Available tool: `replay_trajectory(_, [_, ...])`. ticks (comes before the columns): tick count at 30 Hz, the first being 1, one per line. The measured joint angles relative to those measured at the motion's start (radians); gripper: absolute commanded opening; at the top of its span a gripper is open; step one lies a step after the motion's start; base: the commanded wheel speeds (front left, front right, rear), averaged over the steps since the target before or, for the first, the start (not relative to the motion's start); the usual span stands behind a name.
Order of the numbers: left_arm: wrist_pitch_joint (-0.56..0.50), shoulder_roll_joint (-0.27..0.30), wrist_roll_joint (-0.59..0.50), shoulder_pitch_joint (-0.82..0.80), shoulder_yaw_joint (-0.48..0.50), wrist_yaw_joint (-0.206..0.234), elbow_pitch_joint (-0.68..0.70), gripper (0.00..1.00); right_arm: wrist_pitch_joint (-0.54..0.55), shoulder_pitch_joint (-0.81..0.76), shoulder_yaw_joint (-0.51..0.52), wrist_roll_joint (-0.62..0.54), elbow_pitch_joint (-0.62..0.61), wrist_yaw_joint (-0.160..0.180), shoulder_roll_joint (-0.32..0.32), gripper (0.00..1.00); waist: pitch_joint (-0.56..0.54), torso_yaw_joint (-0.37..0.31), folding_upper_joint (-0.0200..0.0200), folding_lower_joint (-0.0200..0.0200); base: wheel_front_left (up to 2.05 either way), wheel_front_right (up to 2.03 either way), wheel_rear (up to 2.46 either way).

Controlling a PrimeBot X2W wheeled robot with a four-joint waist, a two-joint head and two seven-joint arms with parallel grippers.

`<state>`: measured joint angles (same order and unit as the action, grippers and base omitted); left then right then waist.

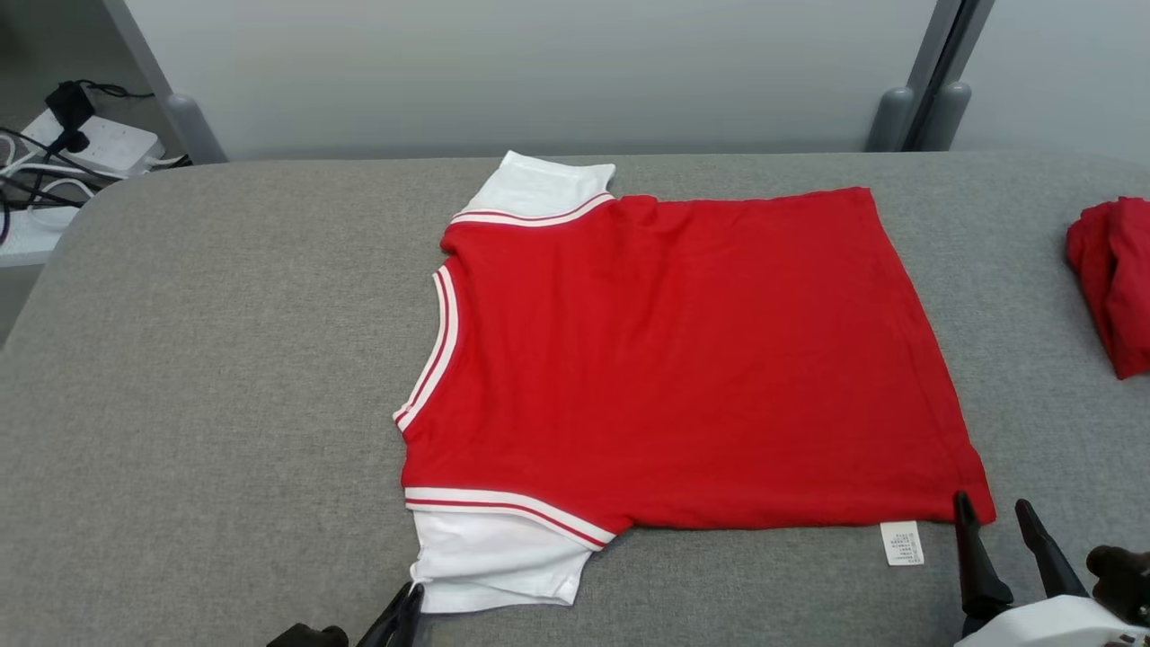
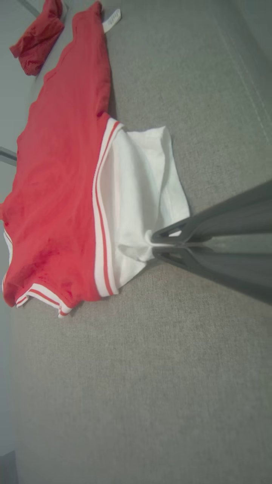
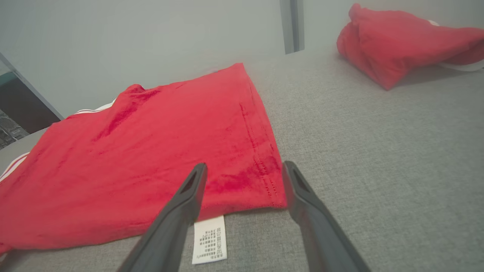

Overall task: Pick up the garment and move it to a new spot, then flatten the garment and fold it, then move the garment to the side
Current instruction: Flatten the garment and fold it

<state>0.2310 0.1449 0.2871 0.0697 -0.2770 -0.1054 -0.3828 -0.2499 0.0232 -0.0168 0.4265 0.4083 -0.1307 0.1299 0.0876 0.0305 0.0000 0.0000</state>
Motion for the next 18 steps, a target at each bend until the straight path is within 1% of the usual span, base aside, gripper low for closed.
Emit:
replay_trajectory(5, [0.004, 0.031, -0.005, 0.041, -0.014, -0.001, 0.07, 0.0, 0.0, 0.031, 0.039, 0.004, 0.1, 0.0, 0.0, 1.0, 0.009, 0.026, 0.0, 0.0, 0.0, 0.0, 0.0])
replay_trajectory(10, [0.007, 0.037, -0.005, 0.049, -0.018, -0.005, 0.103, 0.0, 0.0, 0.052, 0.064, 0.005, 0.18, 0.0, 0.003, 1.0, 0.014, 0.036, 0.0, 0.0, 0.0, 0.0, 0.0])
replay_trajectory(18, [0.007, 0.055, -0.004, 0.049, -0.018, -0.004, 0.119, 0.0, 0.0, 0.113, 0.033, 0.047, 0.273, 0.0, 0.03, 1.0, 0.031, 0.037, 0.0, 0.0, 0.0, 0.0, 0.0])
